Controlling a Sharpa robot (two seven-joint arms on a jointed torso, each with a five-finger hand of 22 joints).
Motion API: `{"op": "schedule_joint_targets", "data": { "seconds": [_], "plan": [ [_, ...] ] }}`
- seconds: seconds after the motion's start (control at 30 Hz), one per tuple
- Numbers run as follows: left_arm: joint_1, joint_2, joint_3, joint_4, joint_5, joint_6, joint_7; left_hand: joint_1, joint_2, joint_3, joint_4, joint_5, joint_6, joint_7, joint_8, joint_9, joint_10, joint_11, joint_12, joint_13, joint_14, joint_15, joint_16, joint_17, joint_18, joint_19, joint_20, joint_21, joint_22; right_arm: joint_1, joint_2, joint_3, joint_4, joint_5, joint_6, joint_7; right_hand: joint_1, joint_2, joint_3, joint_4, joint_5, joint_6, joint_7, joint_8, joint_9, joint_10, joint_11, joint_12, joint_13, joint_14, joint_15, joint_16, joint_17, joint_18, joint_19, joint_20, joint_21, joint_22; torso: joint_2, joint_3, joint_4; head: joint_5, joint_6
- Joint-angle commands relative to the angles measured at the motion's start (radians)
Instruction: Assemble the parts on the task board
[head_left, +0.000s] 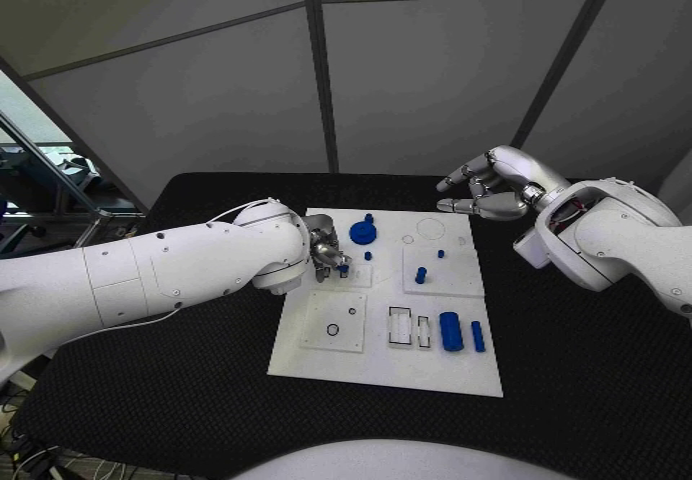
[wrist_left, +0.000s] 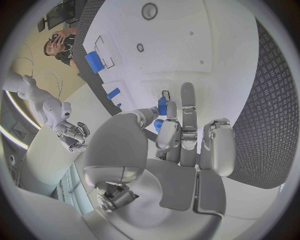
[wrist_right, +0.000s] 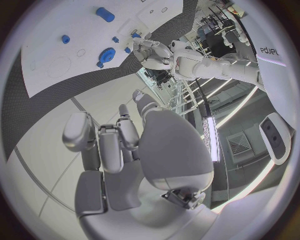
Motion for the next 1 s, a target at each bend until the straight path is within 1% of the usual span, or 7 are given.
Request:
{"op": "schedule_joint_targets", "data": {
  "seconds": [0.03, 0.2, 0.43, 0.6, 0.8, 1.0],
  "plan": [
    [0.001, 0.001, 0.001, -0.003, -0.029, 0.036, -0.027, -0.011, 0.003, 0.135, -0.128, 0.002, -0.007, -0.004, 0.005, 0.003, 0.009, -0.001, 0.009, 0.009, 0.005, -0.001, -0.006, 0.001, -0.017, 0.011, -0.001, 0.008, 0.074, 0.002, 0.001, 0.001, 0.003, -0.004, 0.006, 0.011, -0.002, 0.011, -0.003, 0.002, 0.004, -0.005, 0.002, -0.006, -0.001, -0.001, 0.003, -0.003, 0.0, 0.05, -0.006, -0.005, 0.03, 0.008, 0.001, 0.002, -0.004, 0.0, 0.0, -0.0002, -0.0004, 0.0, -0.001],
    [0.001, 0.003, 0.001, -0.004, -0.032, 0.039, -0.029, -0.015, 0.003, 0.136, -0.129, 0.001, -0.008, -0.004, 0.006, 0.004, 0.012, 0.0, 0.016, 0.016, 0.006, -0.001, -0.007, 0.001, -0.018, 0.013, -0.001, 0.01, 0.078, 0.002, 0.0, 0.001, 0.003, -0.004, 0.006, 0.011, -0.002, 0.012, -0.003, 0.003, 0.004, -0.004, 0.002, -0.006, -0.001, -0.001, 0.003, -0.003, 0.0, 0.05, -0.006, -0.005, 0.03, 0.008, 0.001, 0.002, -0.004, 0.0, -0.001, -0.0004, 0.0007, 0.0, -0.001],
    [0.001, 0.007, 0.001, -0.005, -0.034, 0.042, -0.029, -0.019, 0.003, 0.136, -0.131, -0.001, -0.01, -0.004, 0.008, 0.006, 0.015, 0.0, 0.022, 0.022, 0.006, -0.001, -0.007, 0.002, -0.019, 0.016, -0.001, 0.012, 0.082, 0.002, 0.001, 0.001, 0.004, -0.004, 0.007, 0.011, -0.002, 0.012, -0.003, 0.003, 0.004, -0.004, 0.002, -0.006, -0.001, -0.001, 0.003, -0.003, 0.0, 0.05, -0.006, -0.005, 0.03, 0.008, 0.001, 0.002, -0.004, 0.0, 0.0, -0.0006, 0.0002, -0.002, 0.002],
    [0.0, 0.009, 0.001, -0.005, -0.035, 0.04, -0.027, -0.023, 0.002, 0.135, -0.132, -0.001, -0.011, -0.004, 0.009, 0.008, 0.018, 0.0, 0.029, 0.029, 0.006, -0.001, -0.008, 0.003, -0.02, 0.019, -0.001, 0.014, 0.086, 0.002, 0.001, 0.001, 0.004, -0.004, 0.008, 0.011, -0.004, 0.013, -0.003, 0.004, 0.004, -0.003, 0.002, -0.006, -0.001, 0.0, 0.003, -0.002, 0.001, 0.05, -0.006, -0.004, 0.031, 0.008, 0.001, 0.002, -0.004, 0.0, 0.0, -0.0002, 0.0, -0.002, 0.001],
    [0.0, 0.011, 0.001, -0.003, -0.035, 0.038, -0.027, -0.024, 0.001, 0.134, -0.135, -0.002, -0.011, -0.004, 0.009, 0.008, 0.019, -0.001, 0.032, 0.031, 0.007, -0.001, -0.008, 0.003, -0.021, 0.021, -0.001, 0.016, 0.09, 0.002, 0.0, 0.001, 0.005, -0.003, 0.008, 0.011, -0.004, 0.013, -0.003, 0.004, 0.004, -0.003, 0.002, -0.006, -0.001, 0.0, 0.003, -0.002, 0.001, 0.05, -0.006, -0.004, 0.031, 0.008, 0.001, 0.002, -0.004, 0.0, 0.0, -0.0005, 0.0008, -0.002, 0.0],
    [0.0, 0.011, 0.001, -0.003, -0.036, 0.053, -0.025, -0.025, -0.001, 0.132, -0.138, -0.002, -0.012, -0.005, 0.01, 0.008, 0.02, -0.001, 0.034, 0.033, 0.007, -0.001, -0.008, 0.003, -0.021, 0.023, -0.001, 0.017, 0.092, 0.002, 0.0, 0.001, 0.005, -0.003, 0.009, 0.01, -0.004, 0.013, -0.003, 0.005, 0.004, -0.003, 0.002, -0.006, -0.001, 0.0, 0.003, -0.002, 0.001, 0.05, -0.006, -0.004, 0.032, 0.008, 0.001, 0.002, -0.004, 0.0, 0.0, -0.0004, 0.0009, -0.002, -0.003]
  ]
}}
